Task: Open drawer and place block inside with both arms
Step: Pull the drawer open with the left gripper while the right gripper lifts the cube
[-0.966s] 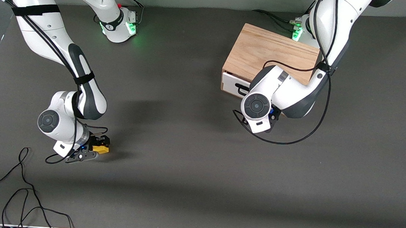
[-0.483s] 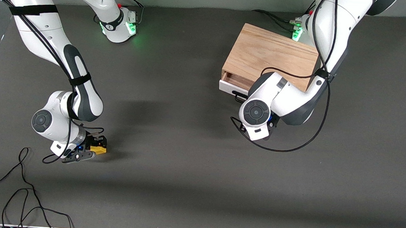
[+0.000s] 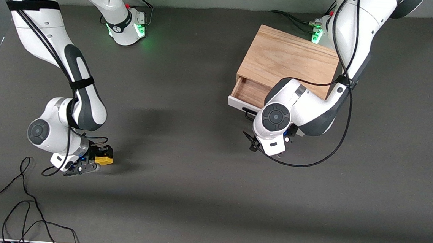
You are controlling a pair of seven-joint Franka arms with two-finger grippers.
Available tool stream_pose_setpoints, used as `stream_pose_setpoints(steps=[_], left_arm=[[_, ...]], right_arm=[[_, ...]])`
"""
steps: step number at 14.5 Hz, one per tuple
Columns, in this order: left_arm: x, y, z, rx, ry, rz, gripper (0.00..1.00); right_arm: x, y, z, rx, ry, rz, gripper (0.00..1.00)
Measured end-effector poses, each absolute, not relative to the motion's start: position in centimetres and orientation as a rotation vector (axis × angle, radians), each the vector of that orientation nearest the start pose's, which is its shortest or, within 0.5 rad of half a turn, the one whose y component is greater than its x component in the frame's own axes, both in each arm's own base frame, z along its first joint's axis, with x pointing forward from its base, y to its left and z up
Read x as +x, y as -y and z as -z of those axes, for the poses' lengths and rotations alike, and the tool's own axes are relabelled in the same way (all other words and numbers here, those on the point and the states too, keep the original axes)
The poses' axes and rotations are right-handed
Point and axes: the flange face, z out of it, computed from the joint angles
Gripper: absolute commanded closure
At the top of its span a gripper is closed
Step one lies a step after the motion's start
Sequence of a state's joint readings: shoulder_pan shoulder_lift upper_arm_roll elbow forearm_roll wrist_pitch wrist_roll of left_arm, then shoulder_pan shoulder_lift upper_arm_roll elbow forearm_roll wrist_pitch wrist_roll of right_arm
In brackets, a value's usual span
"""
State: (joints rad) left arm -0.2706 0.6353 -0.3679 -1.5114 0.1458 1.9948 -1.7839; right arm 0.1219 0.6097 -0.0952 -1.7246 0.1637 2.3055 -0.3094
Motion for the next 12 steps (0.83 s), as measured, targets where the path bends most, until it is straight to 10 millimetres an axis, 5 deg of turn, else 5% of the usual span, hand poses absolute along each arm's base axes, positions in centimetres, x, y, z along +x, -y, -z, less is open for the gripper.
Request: stream_pose_setpoints(steps=[6,12], left_arm=[[61.2,37.4,-31.0,-2.721,1.764,-0.054,0.00],[65.1,37.0,-35.0,-2.816,1.820,0.082,0.00]], right_arm=[[68.8,-4.9,-34.0,-3.026,0.234,-0.127,1.00],[69.8,-8.6,-43.2,-3.060,0.187,-0.113,1.00]])
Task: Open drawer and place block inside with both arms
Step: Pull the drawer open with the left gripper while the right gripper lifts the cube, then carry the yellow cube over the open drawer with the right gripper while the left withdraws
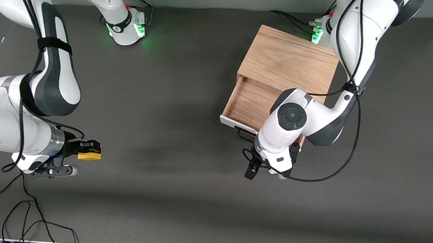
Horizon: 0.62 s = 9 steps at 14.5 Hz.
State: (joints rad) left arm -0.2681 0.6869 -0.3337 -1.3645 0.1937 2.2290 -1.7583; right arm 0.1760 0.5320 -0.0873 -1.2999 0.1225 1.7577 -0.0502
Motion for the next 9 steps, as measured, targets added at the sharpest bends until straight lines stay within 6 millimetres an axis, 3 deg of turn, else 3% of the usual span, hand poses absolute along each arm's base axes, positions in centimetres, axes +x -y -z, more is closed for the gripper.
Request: stream_pose_setpoints(steps=[2,4,6,9], left_arm=[[65.4,36.1,-38.5,-2.823,1.747,0.097,0.00],[65.6,33.5,-43.3,-2.837,1.631,0.103,0.00],[65.4,29.2,-48.4,-2.875,1.512,0.057,0.00],[63.9,20.5,-54.4,-2.936,1.237,-0.088,0.00]], right_arm=[[69.9,-8.6,-44.6,-3.064,0.124,-0.101,1.00],[69.5,-10.3,-46.3,-3.052,0.037,-0.122,1.00],[68.7,-14.5,-48.9,-3.019,-0.062,-0.128,1.00],[66.4,-22.7,-52.1,-2.942,-0.238,-0.137,1.00]])
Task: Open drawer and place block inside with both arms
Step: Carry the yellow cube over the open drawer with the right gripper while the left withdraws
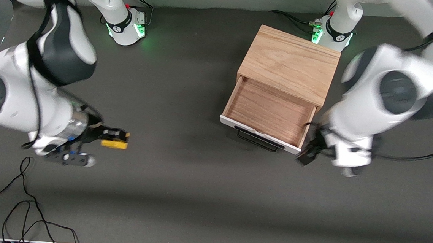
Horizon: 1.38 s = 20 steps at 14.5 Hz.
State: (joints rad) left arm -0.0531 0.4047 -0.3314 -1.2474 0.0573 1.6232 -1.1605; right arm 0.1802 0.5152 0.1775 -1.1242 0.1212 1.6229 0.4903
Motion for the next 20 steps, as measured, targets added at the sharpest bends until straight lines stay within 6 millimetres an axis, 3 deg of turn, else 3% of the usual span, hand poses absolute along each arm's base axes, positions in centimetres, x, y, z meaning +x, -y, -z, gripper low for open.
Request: stream_pose_setpoints(steps=[3,6,10,12,15,18,20], left_arm=[[62.6,12.1,-57.6,-2.985,0.978,-0.172,0.00],[61.8,5.4,-58.1,-3.047,0.715,-0.240,0.00],[60.1,-0.8,-57.5,-3.111,0.368,-0.303,0.00],[59.2,-1.8,-57.4,-3.125,0.229,-0.315,0.00],[58.6,-1.4,-57.8,-3.118,0.135,-0.305,0.00],[58.2,-0.7,-58.3,-3.114,0.118,-0.229,0.00],[57.6,0.0,-57.8,-3.106,0.106,-0.180,0.00]], right_arm=[[62.8,-31.8,-54.5,-2.881,-0.380,-0.150,1.00],[59.1,-40.5,-55.7,-2.813,-0.461,-0.090,1.00],[54.5,-50.1,-53.3,-2.776,-0.475,-0.019,0.97],[51.9,-54.5,-50.3,-2.800,-0.430,-0.006,0.96],[48.3,-60.0,-43.6,-2.862,-0.404,-0.018,0.96],[47.3,-61.9,-37.2,-2.920,-0.385,-0.065,0.96],[47.4,-62.0,-34.4,-2.937,-0.400,-0.087,0.91]])
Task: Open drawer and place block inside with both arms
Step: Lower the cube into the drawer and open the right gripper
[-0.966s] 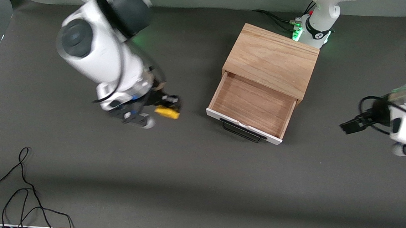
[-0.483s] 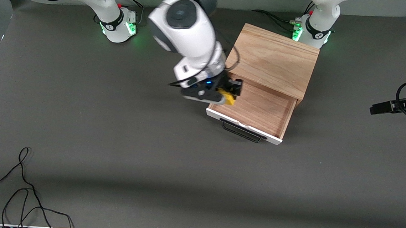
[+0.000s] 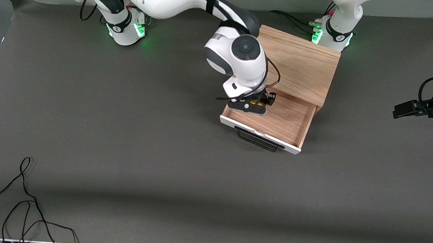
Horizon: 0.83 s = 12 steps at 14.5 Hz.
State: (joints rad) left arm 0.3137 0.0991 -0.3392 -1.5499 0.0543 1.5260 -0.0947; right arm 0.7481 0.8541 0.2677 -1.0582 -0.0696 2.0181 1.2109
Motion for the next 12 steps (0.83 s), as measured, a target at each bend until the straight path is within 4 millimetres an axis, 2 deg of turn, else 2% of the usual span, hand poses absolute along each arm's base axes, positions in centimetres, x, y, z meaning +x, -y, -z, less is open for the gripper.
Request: stream_pose_setpoints(steps=[3,4,5,6,12], left_arm=[[56.8,0.3,-57.3,-3.097,0.100,-0.170,0.00],[56.8,0.3,-57.4,-3.097,0.102,-0.163,0.00],[57.0,0.2,-57.5,-3.099,0.104,-0.146,0.00],[57.1,0.0,-57.5,-3.101,0.097,-0.130,0.00],[57.3,0.3,-57.6,-3.091,0.049,-0.117,0.00]], right_arm=[[46.9,-62.5,-31.2,-2.960,-0.441,-0.126,0.83],[46.7,-62.6,-30.5,-2.965,-0.445,-0.134,0.57],[46.6,-62.7,-30.2,-2.968,-0.444,-0.136,0.12],[46.5,-62.8,-30.1,-2.969,-0.447,-0.136,0.00],[46.6,-63.0,-30.8,-2.975,-0.476,-0.065,0.00]])
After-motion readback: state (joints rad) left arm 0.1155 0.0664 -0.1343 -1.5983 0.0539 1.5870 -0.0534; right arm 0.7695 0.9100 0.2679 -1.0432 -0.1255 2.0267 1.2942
